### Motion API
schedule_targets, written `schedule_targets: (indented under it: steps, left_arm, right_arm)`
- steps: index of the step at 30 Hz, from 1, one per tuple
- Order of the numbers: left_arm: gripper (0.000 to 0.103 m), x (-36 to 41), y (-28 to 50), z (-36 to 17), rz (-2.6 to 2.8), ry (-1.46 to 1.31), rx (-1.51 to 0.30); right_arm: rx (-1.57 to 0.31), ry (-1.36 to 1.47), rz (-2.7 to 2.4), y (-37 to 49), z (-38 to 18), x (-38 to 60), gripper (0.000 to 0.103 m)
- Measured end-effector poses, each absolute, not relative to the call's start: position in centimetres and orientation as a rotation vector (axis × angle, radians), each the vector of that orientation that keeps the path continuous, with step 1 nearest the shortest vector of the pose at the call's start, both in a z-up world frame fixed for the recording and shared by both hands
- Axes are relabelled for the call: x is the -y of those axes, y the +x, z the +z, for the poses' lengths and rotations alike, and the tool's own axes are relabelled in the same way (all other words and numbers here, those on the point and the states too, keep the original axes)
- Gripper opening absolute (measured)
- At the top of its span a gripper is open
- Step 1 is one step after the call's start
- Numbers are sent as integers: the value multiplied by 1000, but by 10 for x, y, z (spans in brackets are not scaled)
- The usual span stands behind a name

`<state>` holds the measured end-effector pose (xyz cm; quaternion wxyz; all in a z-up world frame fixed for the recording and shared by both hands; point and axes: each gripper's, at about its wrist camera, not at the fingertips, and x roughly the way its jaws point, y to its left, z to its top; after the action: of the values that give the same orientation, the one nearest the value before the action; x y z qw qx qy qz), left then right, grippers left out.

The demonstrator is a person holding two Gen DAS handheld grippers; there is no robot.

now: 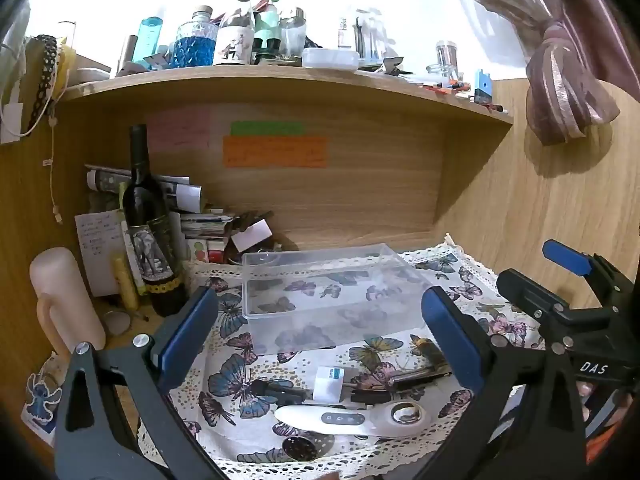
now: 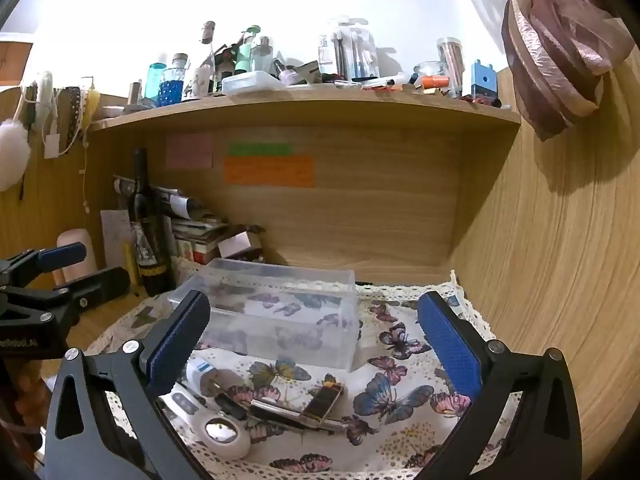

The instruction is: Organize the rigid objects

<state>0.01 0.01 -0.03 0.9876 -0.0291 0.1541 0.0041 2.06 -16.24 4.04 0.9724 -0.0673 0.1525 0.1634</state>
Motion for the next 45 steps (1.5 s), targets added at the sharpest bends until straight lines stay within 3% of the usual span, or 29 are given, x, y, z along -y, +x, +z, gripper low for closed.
schedule_targets:
  steps: [45]
  left_arm:
    - [103, 7, -2, 5, -11, -41, -281]
  right_arm:
    - [-311, -85, 332, 19, 44, 166, 103]
